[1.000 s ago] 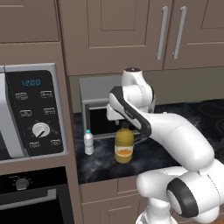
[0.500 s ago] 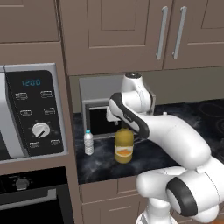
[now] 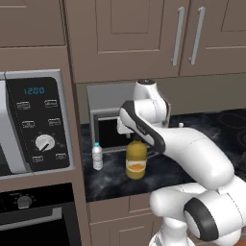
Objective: Place the drinks on the dining counter in a tight cluster.
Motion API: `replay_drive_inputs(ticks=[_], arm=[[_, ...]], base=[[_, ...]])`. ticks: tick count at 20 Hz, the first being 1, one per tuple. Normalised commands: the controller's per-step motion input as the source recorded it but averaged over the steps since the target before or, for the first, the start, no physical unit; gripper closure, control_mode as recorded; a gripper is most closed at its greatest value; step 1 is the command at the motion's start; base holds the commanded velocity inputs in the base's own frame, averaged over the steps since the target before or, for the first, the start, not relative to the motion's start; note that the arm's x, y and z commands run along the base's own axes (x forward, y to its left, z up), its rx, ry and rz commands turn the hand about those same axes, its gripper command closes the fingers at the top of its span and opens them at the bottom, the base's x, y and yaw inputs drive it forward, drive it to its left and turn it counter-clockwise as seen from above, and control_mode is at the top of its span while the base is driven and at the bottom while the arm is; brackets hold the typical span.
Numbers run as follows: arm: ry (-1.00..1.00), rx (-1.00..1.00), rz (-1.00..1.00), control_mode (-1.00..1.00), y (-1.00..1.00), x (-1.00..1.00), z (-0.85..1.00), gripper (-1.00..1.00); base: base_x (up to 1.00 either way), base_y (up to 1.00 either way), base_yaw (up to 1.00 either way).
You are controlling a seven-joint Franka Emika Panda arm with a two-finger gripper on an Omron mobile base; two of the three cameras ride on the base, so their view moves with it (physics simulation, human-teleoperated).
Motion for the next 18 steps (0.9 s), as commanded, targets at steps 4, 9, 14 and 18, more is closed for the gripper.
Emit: replay_drive_inputs(ticks=[4,9,14,18], arm=[[0.00,0.00,0.00,-1.00,0.01,0.00,-0.06,-1.00],[0.00,0.00,0.00,-1.00,0.02,0.00,-0.13,-1.00],[0.00,0.00,0.00,-1.00,0.00,-0.02,-0.04,-1.00],[0.00,0.00,0.00,-1.00,0.00,0.00,-0.15,-1.00]], base=[[0.00,0.00,0.00],[0.00,0.00,0.00],[0.00,0.00,0.00],[0.00,0.00,0.00]])
